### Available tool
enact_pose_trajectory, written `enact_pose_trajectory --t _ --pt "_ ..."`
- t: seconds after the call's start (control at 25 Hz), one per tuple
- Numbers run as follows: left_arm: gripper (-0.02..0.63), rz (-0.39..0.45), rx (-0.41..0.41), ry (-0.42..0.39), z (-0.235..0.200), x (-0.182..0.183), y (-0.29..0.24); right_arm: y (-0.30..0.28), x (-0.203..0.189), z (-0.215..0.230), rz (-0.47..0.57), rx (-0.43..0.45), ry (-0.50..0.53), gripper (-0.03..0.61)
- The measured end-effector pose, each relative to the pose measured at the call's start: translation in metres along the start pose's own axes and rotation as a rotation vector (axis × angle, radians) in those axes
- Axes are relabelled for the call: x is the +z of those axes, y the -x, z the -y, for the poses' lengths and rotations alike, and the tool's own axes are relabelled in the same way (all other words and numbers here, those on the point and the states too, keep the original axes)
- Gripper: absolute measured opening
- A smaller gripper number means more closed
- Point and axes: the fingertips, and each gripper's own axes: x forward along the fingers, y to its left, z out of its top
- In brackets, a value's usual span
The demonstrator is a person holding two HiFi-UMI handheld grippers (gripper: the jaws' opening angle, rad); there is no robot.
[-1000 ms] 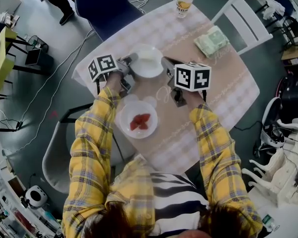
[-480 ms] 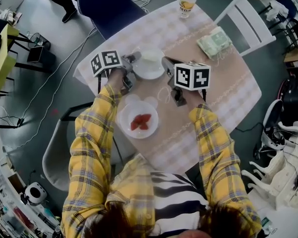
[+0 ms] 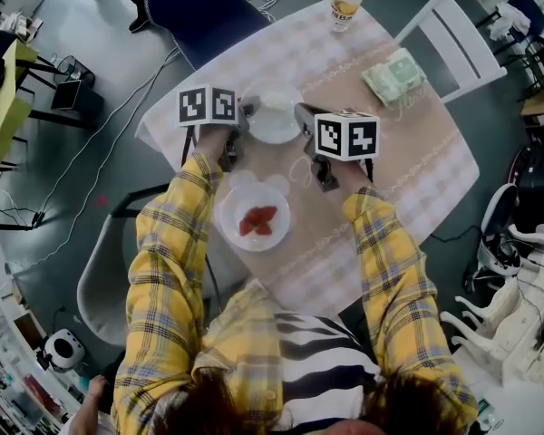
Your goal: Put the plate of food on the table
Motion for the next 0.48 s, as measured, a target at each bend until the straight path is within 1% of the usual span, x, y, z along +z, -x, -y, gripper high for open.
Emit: enact_pose_trajectory --t 0.12,0.16,0.24,0.32,0.4,0.48 --pt "0.107 -0.015 0.060 -0.104 -0.003 -0.003 0.002 -0.003 -0.002 0.000 -0.011 0.002 -0.005 -0.002" --pt "0.116 -0.021 0.085 -0.151 -0.004 -0.003 0.002 -0.004 -0.001 0.000 -0.012 0.002 -0.005 0.000" --pt "0.140 -0.034 0.150 -0.270 -0.006 -0.003 0.003 -0.005 -0.001 -0.001 -0.012 -0.001 -0.006 -0.002" --pt "0.147 -0.038 0.218 -0.379 -0.010 -0.003 0.004 -0.006 -0.001 -0.003 -0.010 -0.001 -0.004 -0.002" --pt "0.150 -0.020 0.268 -0.430 -0.015 -0.002 0.008 -0.007 -0.001 -0.006 -0.006 0.002 -0.001 -0.001" --pt "0.152 0.023 0.308 -0.453 -0.019 0.004 0.014 -0.007 -0.001 -0.008 -0.005 0.005 0.000 -0.001"
